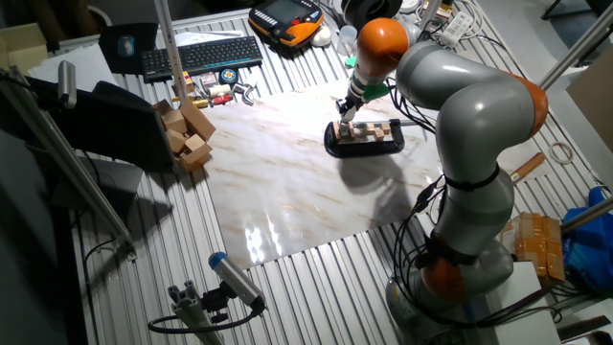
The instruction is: Install the light bulb by rotating it
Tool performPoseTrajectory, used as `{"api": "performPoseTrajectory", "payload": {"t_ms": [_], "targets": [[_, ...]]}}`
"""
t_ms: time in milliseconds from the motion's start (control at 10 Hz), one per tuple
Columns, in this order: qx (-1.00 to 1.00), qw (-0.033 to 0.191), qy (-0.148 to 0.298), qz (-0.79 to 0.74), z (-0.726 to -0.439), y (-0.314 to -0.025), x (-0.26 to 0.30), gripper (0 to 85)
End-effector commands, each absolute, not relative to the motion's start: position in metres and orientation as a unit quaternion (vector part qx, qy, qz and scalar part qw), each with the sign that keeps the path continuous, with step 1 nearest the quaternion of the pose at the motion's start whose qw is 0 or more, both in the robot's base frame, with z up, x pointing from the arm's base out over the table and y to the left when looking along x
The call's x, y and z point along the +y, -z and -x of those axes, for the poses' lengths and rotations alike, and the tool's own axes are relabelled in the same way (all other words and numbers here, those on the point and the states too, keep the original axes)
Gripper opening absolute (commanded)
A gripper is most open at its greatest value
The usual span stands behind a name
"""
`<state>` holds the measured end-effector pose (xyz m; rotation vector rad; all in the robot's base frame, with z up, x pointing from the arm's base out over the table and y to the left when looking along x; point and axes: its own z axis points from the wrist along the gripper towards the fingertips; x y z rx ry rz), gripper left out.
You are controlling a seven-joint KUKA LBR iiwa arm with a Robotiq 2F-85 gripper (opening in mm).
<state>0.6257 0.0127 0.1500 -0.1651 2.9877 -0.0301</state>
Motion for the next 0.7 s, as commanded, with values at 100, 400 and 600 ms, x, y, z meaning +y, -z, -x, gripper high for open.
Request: {"api": "performPoseTrajectory", "payload": {"t_ms": [100,400,600], "targets": [[0.995,0.076,0.012,0.062,-0.6273,-0.1483,0.0132,0.0],[0.995,0.079,0.009,0.065,-0.6295,-0.1451,0.0139,0.0],[0.995,0.079,0.009,0.066,-0.6310,-0.1421,0.0124,0.0]]}}
